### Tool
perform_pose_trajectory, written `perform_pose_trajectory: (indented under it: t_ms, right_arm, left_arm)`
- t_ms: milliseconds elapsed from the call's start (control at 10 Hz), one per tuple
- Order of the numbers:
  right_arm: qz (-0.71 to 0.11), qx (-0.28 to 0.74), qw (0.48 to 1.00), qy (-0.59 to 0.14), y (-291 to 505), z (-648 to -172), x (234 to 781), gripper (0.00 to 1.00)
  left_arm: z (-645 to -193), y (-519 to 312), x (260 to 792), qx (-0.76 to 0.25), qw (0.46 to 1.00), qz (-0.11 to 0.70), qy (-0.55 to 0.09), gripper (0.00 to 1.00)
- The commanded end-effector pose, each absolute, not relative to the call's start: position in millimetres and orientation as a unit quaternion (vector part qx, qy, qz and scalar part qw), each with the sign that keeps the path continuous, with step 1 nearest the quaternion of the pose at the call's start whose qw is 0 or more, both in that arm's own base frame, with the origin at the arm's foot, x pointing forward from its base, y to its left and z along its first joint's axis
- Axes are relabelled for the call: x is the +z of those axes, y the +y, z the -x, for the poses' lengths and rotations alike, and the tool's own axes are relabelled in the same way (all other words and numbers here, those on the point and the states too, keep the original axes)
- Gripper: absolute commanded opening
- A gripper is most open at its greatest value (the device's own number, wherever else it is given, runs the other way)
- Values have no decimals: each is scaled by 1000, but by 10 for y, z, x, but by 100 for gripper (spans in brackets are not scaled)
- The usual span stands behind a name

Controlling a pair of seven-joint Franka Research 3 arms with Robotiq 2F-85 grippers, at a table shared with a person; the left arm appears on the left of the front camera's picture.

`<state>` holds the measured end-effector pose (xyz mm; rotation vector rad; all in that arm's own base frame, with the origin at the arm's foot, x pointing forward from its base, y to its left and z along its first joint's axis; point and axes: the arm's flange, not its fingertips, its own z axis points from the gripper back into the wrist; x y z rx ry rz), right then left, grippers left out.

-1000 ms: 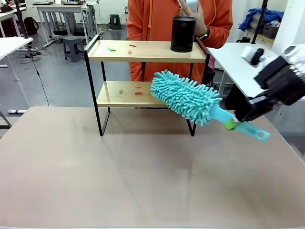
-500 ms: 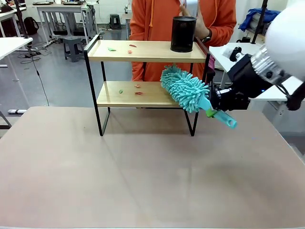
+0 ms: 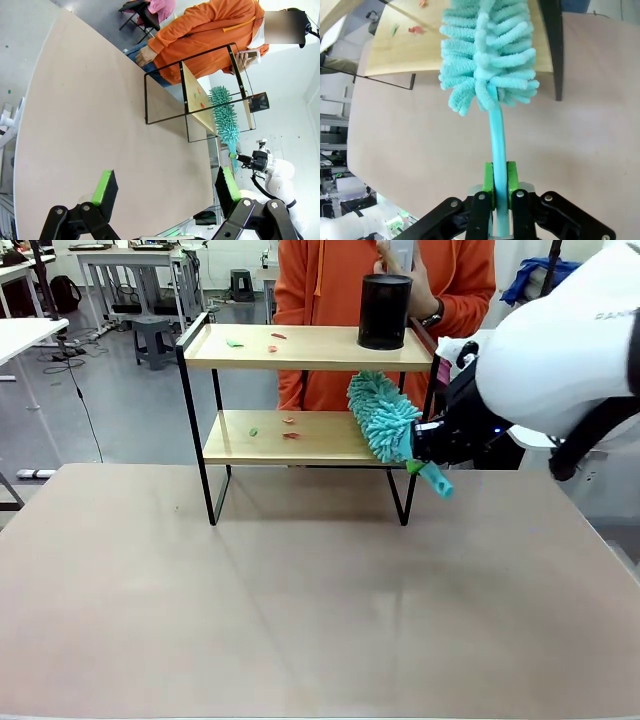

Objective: Clean the shelf.
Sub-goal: Clean the specific tier of the Shelf with the Duster once objects are removed.

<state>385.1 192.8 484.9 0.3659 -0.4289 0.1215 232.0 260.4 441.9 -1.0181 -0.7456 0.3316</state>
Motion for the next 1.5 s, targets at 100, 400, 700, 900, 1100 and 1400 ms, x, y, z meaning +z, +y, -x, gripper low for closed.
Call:
perform_pose_trajectory:
  t_ms: [100,400,700,900,1100,1400]
  right_arm:
    - [-188,64,957,-210,2234,-4007,4768,0]
    - [-202,87,956,-194,2474,-4109,4712,0]
    - [-222,126,953,-161,2720,-4177,4683,0]
    - [-235,149,949,-151,2810,-4222,4673,0]
    - [-250,206,938,-121,2805,-4261,4675,0]
    - [-270,289,916,-67,2597,-4209,4725,0]
  left_arm:
    - [-2331,2589,4417,146,789,477,-359,100]
    - [-2331,2589,4417,146,789,477,-359,100]
    - [-2331,2589,4417,146,789,477,-359,100]
    - [-2331,2589,4417,146,789,477,-359,100]
    - [-2331,2589,4417,146,789,477,-359,100]
    - [-2331,2589,4417,146,789,477,-359,100]
